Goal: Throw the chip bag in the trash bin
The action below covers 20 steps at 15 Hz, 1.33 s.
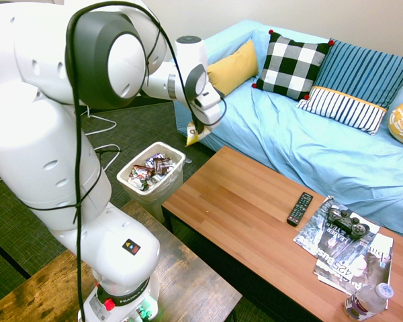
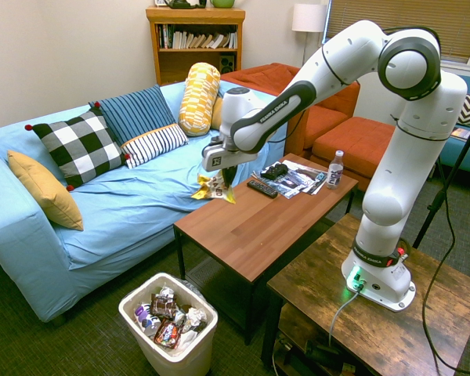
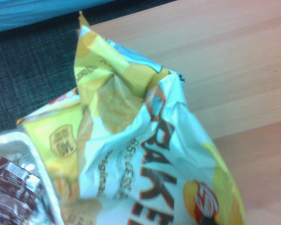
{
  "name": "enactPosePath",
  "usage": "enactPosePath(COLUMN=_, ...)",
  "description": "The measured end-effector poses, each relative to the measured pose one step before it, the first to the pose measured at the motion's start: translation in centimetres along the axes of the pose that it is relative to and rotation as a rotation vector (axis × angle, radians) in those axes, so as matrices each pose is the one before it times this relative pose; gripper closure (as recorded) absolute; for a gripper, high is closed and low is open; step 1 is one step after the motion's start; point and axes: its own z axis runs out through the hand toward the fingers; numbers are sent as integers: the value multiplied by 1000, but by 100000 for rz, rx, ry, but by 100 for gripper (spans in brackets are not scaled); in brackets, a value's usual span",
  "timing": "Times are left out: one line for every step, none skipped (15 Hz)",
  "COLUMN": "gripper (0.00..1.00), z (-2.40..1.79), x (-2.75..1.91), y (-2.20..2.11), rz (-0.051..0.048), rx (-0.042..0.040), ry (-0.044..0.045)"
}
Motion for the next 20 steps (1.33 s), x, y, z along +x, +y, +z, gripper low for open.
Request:
enactPosePath(gripper=100, z=528, x=-2754, y=-1930, rz=-1700, rx=-1049, ry=951)
enactPosePath(gripper=100, z=892, x=-2615, y=-1828, rz=-1682, rx=-1763, ry=705)
enactPosePath(gripper=100, z=984, x=-2431, y=-1724, rz=-1667, rx=-1547, ry=568)
enactPosePath(gripper=100, z=1201, x=-2354, y=-1651, rz=-1748, rx=-1589, ry=255)
enactPosePath(gripper=100, z=1413, x=-2122, y=-1459, rz=-1630, rx=-1517, ry=67)
enactPosePath(gripper=100, z=1508, x=-1645, y=-1225, rz=-1188, rx=-1291, ry=-244)
enactPosePath(gripper=100, z=1722, x=-1376, y=-1036, rz=-1200, rx=-1507, ry=-881)
enactPosePath(gripper=100, z=1853, x=-1089, y=-793, rz=-881, rx=-1879, ry=-702)
enactPosePath(gripper=100, z=1992, x=-967, y=-620, rz=-445, rx=-2069, ry=-361)
enactPosePath(gripper=100, z=1936, x=-933, y=-473, rz=-124, rx=-2103, ry=-320)
enactPosePath(gripper=0, z=1577, x=-858, y=-487, rz=-37, rx=-1389, ry=-77)
enactPosePath(gripper=0, z=1109, x=-664, y=-529, rz=152, rx=-848, ry=-542)
enactPosePath(gripper=0, z=648, x=-510, y=-486, rz=347, rx=-305, ry=-873)
enactPosePath(gripper=0, z=288, x=-306, y=-414, rz=474, rx=87, ry=-654)
enactPosePath(gripper=0, z=120, x=-156, y=-268, rz=411, rx=-100, ry=-322)
enactPosePath(gripper=0, z=74, x=-35, y=-93, rz=359, rx=-582, ry=11)
enactPosePath(gripper=0, z=177, x=-31, y=51, rz=151, rx=-1121, ry=447)
enactPosePath(gripper=0, z=211, x=-179, y=137, rz=-317, rx=-1137, ry=665)
enactPosePath(gripper=0, z=240, x=-292, y=152, rz=-518, rx=-1248, ry=882)
enactPosePath(gripper=0, z=185, x=-414, y=113, rz=-684, rx=-1171, ry=935)
